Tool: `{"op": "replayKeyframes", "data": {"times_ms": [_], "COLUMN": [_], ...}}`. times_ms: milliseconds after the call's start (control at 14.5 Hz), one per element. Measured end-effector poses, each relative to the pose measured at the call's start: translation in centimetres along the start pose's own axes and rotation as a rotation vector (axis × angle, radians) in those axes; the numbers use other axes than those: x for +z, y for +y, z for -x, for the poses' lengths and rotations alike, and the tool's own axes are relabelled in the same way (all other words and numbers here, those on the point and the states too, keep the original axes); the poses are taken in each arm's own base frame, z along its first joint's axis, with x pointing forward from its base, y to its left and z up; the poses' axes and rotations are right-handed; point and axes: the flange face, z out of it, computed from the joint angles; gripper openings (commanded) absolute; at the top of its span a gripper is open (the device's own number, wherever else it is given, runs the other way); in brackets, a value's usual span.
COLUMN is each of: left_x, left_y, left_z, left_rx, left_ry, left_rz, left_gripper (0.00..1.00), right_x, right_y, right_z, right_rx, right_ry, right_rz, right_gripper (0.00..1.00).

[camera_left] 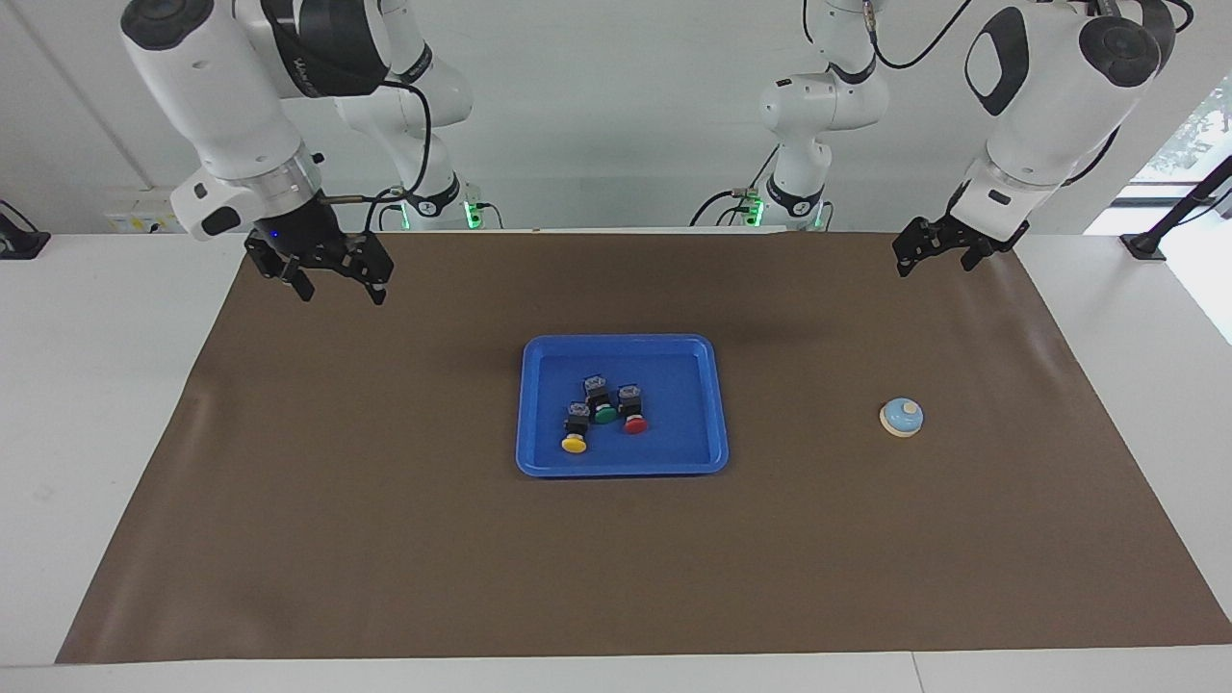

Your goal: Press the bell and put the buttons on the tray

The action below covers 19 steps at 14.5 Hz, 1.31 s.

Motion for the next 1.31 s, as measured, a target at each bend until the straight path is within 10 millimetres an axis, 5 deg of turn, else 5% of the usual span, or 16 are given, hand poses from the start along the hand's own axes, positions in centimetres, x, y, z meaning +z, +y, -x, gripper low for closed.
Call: {"op": "replayKeyframes", "data": {"times_ms": [552, 1310], "left_x": [0.0, 0.0], "left_y": [0.0, 0.0], "left_z": [0.0, 0.0], "left_rx": [0.0, 0.0], "left_ry": [0.0, 0.0], "left_rz": [0.0, 0.0], "left_gripper": [1.0, 1.0], "right_x": [-1.0, -0.9], "right_y": [7.7, 7.4], "right_z": [0.4, 0.5], "right_rx": [-0.042, -0.046], "right_ry": [-0.016, -0.019], "right_rz": [-0.004, -0.004], "right_gripper": [1.0, 1.0]}}
